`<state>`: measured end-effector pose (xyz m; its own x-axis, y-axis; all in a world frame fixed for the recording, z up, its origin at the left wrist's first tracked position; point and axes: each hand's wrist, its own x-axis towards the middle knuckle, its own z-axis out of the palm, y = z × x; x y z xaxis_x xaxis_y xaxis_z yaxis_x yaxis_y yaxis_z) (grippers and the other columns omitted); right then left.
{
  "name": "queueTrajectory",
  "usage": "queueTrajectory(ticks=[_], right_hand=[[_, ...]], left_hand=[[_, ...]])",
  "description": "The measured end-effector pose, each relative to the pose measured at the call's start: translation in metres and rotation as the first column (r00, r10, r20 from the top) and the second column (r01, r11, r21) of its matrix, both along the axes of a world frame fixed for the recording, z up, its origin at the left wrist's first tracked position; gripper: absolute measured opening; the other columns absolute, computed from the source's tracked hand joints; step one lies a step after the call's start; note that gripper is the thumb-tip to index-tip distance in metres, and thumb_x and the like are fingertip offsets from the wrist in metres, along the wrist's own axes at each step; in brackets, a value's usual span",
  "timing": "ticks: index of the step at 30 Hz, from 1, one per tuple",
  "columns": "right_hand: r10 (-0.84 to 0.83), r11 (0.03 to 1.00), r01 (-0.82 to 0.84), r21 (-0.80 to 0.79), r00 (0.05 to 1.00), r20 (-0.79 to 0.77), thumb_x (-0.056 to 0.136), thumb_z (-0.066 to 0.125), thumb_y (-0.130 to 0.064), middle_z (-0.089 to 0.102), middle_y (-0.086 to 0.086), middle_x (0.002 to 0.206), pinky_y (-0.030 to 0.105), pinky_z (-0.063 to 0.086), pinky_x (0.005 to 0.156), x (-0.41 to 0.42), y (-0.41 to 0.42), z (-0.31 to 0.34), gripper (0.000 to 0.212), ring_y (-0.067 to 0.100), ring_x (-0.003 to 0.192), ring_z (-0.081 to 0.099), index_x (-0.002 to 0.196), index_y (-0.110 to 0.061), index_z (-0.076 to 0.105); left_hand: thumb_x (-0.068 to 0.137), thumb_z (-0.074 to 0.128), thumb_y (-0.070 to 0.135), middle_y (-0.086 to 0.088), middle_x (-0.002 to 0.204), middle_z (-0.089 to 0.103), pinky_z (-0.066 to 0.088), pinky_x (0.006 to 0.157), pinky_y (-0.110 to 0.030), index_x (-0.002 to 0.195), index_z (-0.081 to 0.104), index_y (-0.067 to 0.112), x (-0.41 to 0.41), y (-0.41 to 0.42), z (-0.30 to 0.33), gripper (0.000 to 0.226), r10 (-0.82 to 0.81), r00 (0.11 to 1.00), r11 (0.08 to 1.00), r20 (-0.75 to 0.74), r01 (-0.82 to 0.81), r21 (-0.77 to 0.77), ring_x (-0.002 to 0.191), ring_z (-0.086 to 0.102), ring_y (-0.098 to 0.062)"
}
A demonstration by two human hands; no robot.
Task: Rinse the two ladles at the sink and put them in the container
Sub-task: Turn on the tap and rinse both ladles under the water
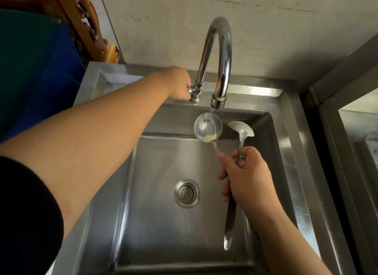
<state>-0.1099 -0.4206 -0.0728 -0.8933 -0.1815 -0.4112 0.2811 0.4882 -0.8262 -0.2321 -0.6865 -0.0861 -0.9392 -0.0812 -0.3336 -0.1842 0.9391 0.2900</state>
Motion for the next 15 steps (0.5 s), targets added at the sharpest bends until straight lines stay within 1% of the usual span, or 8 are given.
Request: queueTrajectory(ticks=[2,4,6,8,10,11,13,15], right_hand=[[-0.002,1.0,0.002,0.005,1.0,0.008,0.097,0.064,-0.032,0.07,0.007,0.065,0.029,0.053,0.036,0.0,-0.001,0.0,0.017,0.015,0.035,0.058,0.099,-0.02,0.052],[-0.002,1.0,0.002,0.005,1.0,0.015,0.098,0.064,-0.031,0.071,0.007,0.066,0.028,0.053,0.036,0.001,-0.001,0.0,0.016,0.015,0.035,0.058,0.099,-0.02,0.052],[-0.004,1.0,0.004,0.007,1.0,0.018,0.098,0.063,-0.03,0.071,0.007,0.066,0.028,0.053,0.036,0.001,0.0,0.0,0.015,0.015,0.035,0.059,0.098,-0.021,0.052],[-0.01,1.0,0.01,0.0,1.0,0.025,0.099,0.062,-0.028,0.071,0.007,0.067,0.029,0.054,0.037,0.0,0.001,0.0,0.014,0.015,0.036,0.059,0.098,-0.021,0.051],[-0.013,1.0,0.013,-0.015,0.999,0.04,0.099,0.062,-0.026,0.071,0.007,0.067,0.03,0.054,0.037,0.0,0.001,-0.001,0.013,0.017,0.037,0.06,0.098,-0.021,0.05],[-0.016,1.0,0.017,-0.026,0.999,0.05,0.099,0.062,-0.025,0.071,0.006,0.066,0.03,0.054,0.037,0.0,0.002,-0.002,0.013,0.018,0.037,0.061,0.098,-0.021,0.049],[-0.026,0.998,0.03,-0.056,0.997,0.077,0.1,0.061,-0.021,0.071,0.001,0.063,0.03,0.052,0.037,0.0,0.002,-0.004,0.013,0.019,0.036,0.061,0.098,-0.021,0.048],[-0.026,0.995,0.036,-0.094,0.994,0.104,0.1,0.06,-0.017,0.07,-0.002,0.061,0.031,0.053,0.038,0.0,0.002,-0.006,0.013,0.018,0.036,0.061,0.098,-0.02,0.047]], left_hand=[[0.082,0.067,0.019,-0.008,0.072,0.058,0.034,0.055,-0.027,0.085,0.071,0.006,0.001,0.0,0.0,0.013,0.011,1.0,1.0,0.0,-0.011,0.009,0.066,0.049,-0.022],[0.083,0.069,0.027,-0.011,0.076,0.06,0.037,0.06,-0.03,0.086,0.069,0.005,0.006,0.0,0.0,0.022,0.019,1.0,1.0,0.017,-0.019,0.006,0.068,0.051,-0.025],[0.084,0.07,0.036,-0.013,0.095,0.065,0.04,0.069,-0.031,0.096,0.068,0.008,0.016,0.003,-0.003,0.03,0.057,0.998,0.998,-0.036,-0.056,0.034,0.082,0.056,-0.028],[0.09,0.065,0.029,-0.009,0.122,0.063,0.042,0.085,-0.028,0.124,0.065,0.012,0.037,0.013,-0.004,0.038,0.215,0.95,0.967,-0.227,-0.173,0.189,0.106,0.059,-0.025],[0.092,0.059,0.017,-0.004,0.127,0.062,0.043,0.092,-0.023,0.129,0.064,0.016,0.066,0.032,-0.003,0.037,0.399,0.841,0.883,-0.365,-0.246,0.399,0.113,0.058,-0.017],[0.092,0.057,0.015,-0.002,0.123,0.063,0.045,0.091,-0.02,0.126,0.065,0.018,0.081,0.042,-0.004,0.036,0.461,0.811,0.83,-0.359,-0.252,0.497,0.11,0.059,-0.014],[0.088,0.055,0.015,0.0,0.119,0.064,0.045,0.086,-0.015,0.125,0.065,0.02,0.107,0.062,-0.006,0.039,0.509,0.826,0.703,-0.244,-0.235,0.672,0.106,0.06,-0.01],[0.083,0.058,0.017,-0.001,0.12,0.065,0.048,0.086,-0.019,0.128,0.065,0.019,0.124,0.077,-0.01,0.045,0.49,0.86,0.593,-0.143,-0.208,0.778,0.106,0.062,-0.012]])
